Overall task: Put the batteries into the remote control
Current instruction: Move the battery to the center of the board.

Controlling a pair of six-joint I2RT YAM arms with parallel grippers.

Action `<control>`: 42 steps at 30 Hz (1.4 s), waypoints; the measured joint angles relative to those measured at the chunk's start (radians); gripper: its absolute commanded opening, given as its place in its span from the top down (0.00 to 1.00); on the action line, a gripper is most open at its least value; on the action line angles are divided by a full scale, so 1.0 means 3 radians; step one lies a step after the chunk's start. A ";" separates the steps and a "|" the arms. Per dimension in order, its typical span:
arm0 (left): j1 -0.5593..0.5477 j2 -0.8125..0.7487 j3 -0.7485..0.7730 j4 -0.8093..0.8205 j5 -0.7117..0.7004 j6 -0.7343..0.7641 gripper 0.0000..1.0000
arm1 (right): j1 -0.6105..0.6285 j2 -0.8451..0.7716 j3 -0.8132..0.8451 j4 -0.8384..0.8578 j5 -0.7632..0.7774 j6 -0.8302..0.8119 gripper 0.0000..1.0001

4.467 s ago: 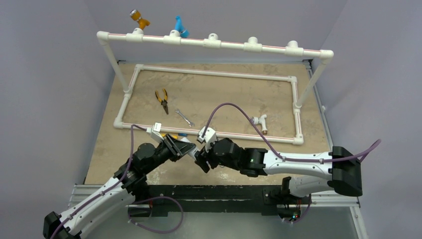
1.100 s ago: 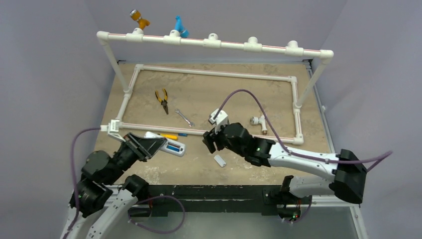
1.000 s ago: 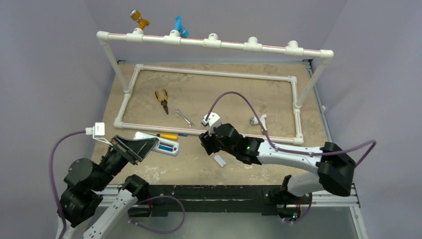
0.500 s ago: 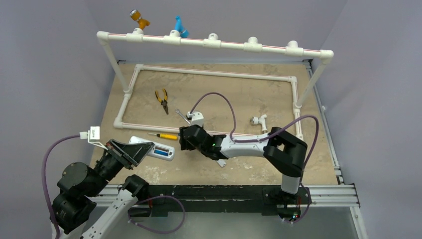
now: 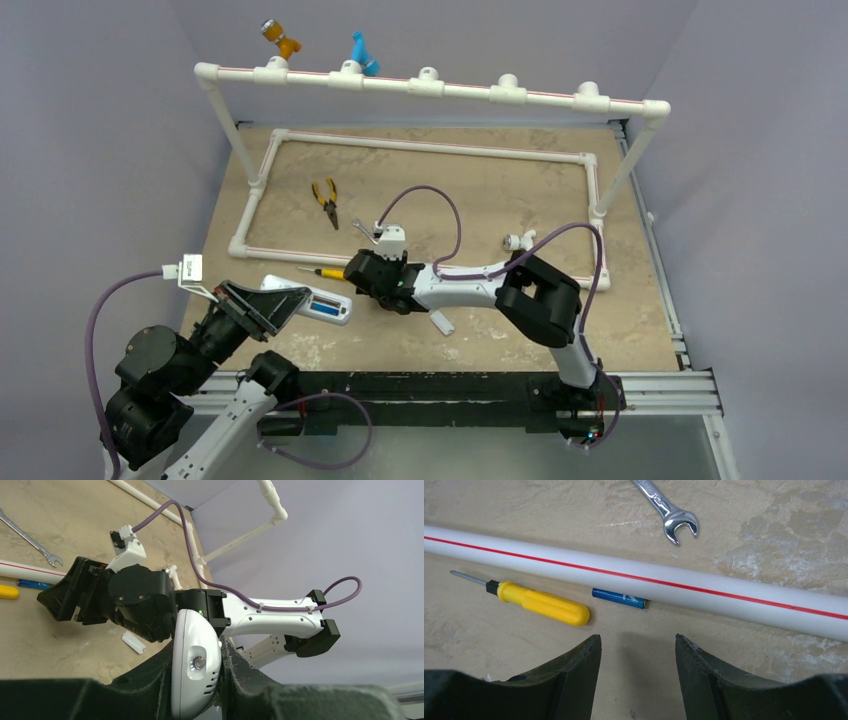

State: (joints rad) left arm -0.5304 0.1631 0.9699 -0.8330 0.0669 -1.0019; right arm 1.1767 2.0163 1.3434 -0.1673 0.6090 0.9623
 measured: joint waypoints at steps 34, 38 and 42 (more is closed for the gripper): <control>0.0000 -0.0158 -0.0064 0.0004 0.0064 -0.0028 1.00 | 0.0033 0.0847 0.1247 -0.0918 0.0463 0.0056 0.43; 0.0000 -0.0172 -0.0064 0.0000 0.0064 -0.0028 1.00 | 0.0057 0.0900 0.1315 -0.0973 0.0553 0.0057 0.44; 0.0000 -0.0195 -0.0064 -0.0004 0.0062 -0.0028 1.00 | 0.0069 0.0956 0.1404 -0.1055 0.0617 0.0065 0.44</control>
State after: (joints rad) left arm -0.5304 0.1047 0.9508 -0.8341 0.0856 -1.0103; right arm 1.1973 2.3032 1.7645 -0.4839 0.7940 0.9817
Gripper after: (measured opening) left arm 0.259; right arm 0.564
